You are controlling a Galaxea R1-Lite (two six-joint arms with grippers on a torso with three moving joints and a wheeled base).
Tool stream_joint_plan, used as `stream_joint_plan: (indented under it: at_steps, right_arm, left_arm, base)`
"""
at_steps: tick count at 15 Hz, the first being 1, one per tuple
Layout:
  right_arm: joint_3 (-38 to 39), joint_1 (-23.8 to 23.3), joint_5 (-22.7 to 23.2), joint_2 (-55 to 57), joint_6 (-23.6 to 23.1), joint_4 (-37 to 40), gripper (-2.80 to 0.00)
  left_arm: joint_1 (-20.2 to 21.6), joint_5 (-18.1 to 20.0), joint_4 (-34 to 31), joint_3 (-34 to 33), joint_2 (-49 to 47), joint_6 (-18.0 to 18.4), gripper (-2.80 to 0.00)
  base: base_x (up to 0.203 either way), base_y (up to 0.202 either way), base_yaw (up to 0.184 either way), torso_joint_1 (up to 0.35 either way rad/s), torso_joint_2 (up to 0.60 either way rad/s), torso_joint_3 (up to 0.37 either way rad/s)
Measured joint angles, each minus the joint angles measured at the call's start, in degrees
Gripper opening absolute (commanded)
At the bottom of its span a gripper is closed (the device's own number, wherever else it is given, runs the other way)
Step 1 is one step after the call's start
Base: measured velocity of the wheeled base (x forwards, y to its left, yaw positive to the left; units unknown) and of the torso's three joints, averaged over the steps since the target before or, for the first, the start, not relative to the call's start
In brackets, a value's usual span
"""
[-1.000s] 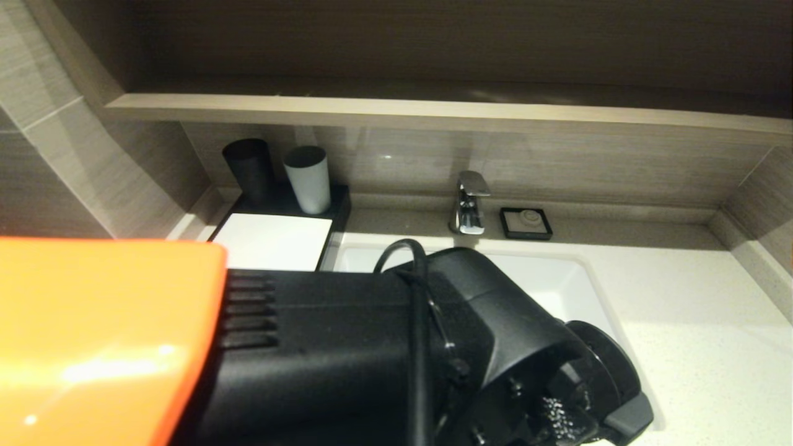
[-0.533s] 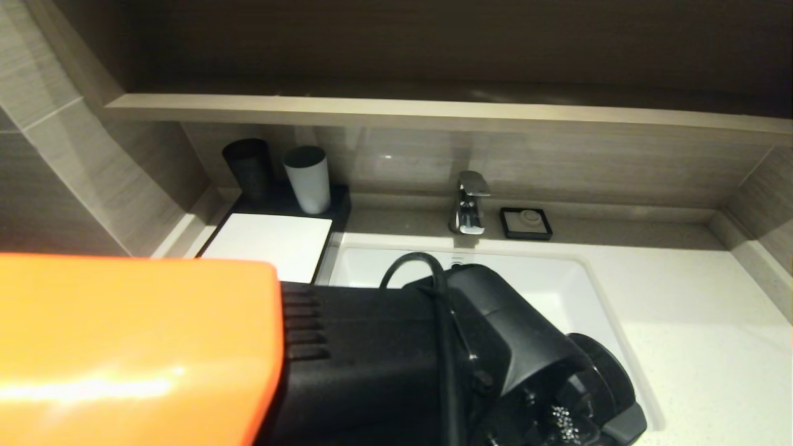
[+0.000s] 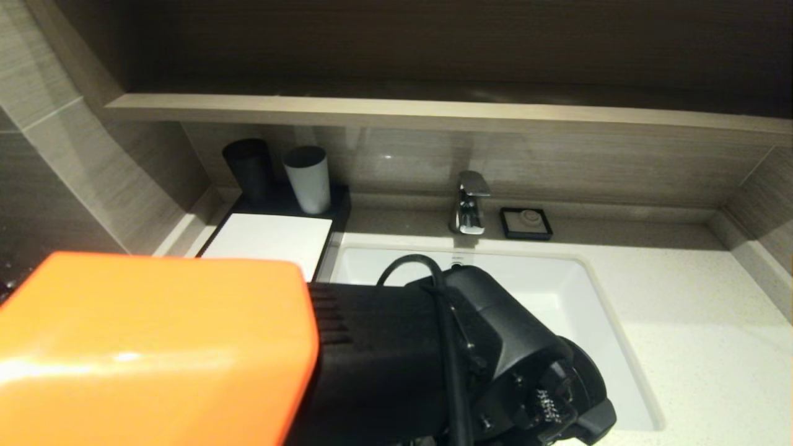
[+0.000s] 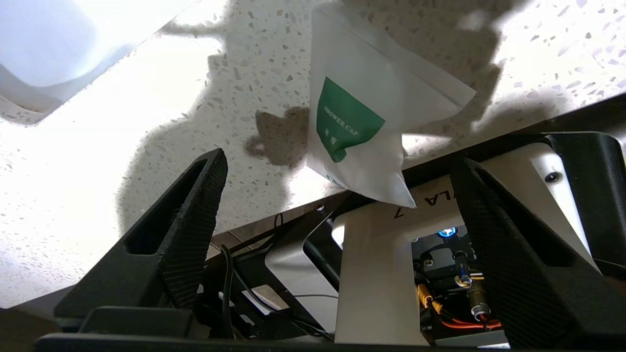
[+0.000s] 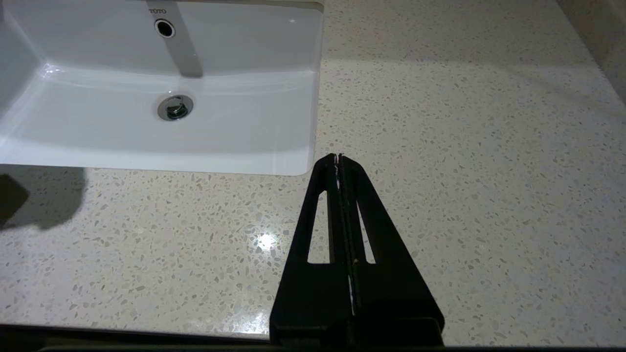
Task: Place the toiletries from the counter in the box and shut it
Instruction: Pick up the bathroom toiletry
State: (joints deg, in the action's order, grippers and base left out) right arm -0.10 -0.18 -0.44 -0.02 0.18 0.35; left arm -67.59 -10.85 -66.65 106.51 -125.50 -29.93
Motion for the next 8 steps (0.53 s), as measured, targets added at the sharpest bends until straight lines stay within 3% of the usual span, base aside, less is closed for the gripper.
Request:
stream_joint_plan:
  at_steps: [8]
  right_arm:
    - [0.00, 0.00, 0.00, -0.01, -0.05, 0.04, -2.80]
  left_arm:
    - [0.44, 0.05, 0.39, 0.57, -1.62, 0.05, 0.00]
  base:
    - [0.000, 0.000, 0.000, 0.000, 0.00, 0.000]
